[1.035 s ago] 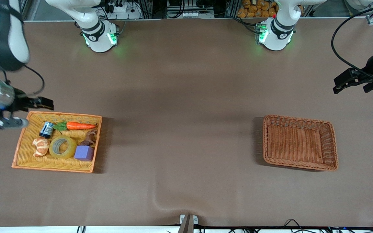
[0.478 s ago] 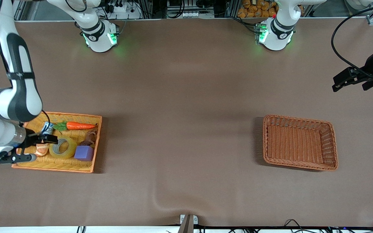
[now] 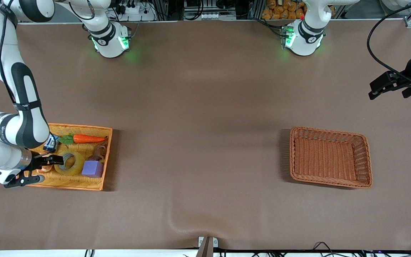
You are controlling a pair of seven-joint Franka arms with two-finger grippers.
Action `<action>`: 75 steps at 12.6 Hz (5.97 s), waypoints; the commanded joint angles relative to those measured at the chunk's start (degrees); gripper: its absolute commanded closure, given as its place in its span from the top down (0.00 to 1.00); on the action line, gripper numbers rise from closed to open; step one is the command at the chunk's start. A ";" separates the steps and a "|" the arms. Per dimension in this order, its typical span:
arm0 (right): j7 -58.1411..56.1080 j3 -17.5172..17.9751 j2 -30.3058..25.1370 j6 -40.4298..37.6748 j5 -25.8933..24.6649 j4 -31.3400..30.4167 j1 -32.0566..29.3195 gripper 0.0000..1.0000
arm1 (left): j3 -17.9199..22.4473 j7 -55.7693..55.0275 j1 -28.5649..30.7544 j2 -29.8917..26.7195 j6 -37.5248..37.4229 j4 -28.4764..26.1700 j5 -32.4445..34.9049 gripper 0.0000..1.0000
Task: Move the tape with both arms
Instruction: 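Reach the right gripper down to the tape roll in the tray, then close the right gripper on the tape roll's rim, then carry the tape to mid-table with the right gripper while the left gripper approaches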
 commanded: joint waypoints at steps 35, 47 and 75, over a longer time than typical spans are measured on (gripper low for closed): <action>7.70 0.65 0.00 -6.62 0.03 1.16 0.41 0.00 | -3.05 0.60 -1.01 -0.93 -2.75 1.21 0.36 1.00; 6.81 1.61 -2.20 -18.93 1.52 11.18 6.54 0.00 | -4.28 -0.10 0.04 -0.41 -2.75 0.95 0.36 1.00; 98.74 1.61 7.64 7.16 19.02 11.80 59.28 0.00 | -9.28 -7.83 0.13 7.32 12.89 -7.14 -2.81 1.00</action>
